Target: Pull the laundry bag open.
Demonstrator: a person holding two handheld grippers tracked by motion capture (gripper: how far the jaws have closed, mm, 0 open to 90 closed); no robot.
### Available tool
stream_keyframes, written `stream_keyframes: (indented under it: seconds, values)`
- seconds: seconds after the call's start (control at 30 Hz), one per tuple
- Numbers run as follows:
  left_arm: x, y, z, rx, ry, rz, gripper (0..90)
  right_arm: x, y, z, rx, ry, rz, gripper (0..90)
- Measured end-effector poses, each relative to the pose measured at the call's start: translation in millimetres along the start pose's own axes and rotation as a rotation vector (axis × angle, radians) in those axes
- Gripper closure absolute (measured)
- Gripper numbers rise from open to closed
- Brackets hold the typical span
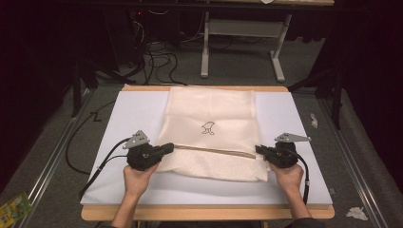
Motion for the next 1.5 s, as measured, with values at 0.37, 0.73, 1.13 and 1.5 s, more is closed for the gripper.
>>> stream_keyframes:
  seconds: [0.37,0.73,1.13,1.5]
  values:
    - [7.2,7.2,-1.2,0.011,-0.011,-0.019,87.2,0.1,-1.3,-0.2,0.001,0.000,0.005,88.2]
    - [8.1,10.2,-1.2,0.007,-0.008,-0.029,87.2,-1.7,1.2,-2.4,0.000,-0.001,0.004,88.2]
    - [16.5,16.8,-2.3,0.008,-0.005,-0.060,87.2,0.5,-3.2,-5.6,-0.007,-0.013,0.016,88.2]
    - [17.8,18.3,-1.9,0.010,-0.007,-0.064,87.2,0.2,-3.0,-11.0,-0.002,-0.014,0.021,88.2]
Point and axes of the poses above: each handheld gripper's, and its own axes: x roughly backward along the jaws, z roughly out of its underside, y roughly to its left, the point moved 4 cm from there along -x, roughly forward along the jaws, and after that the axes turned 13 degrees about -y, right-handed, at the moved point
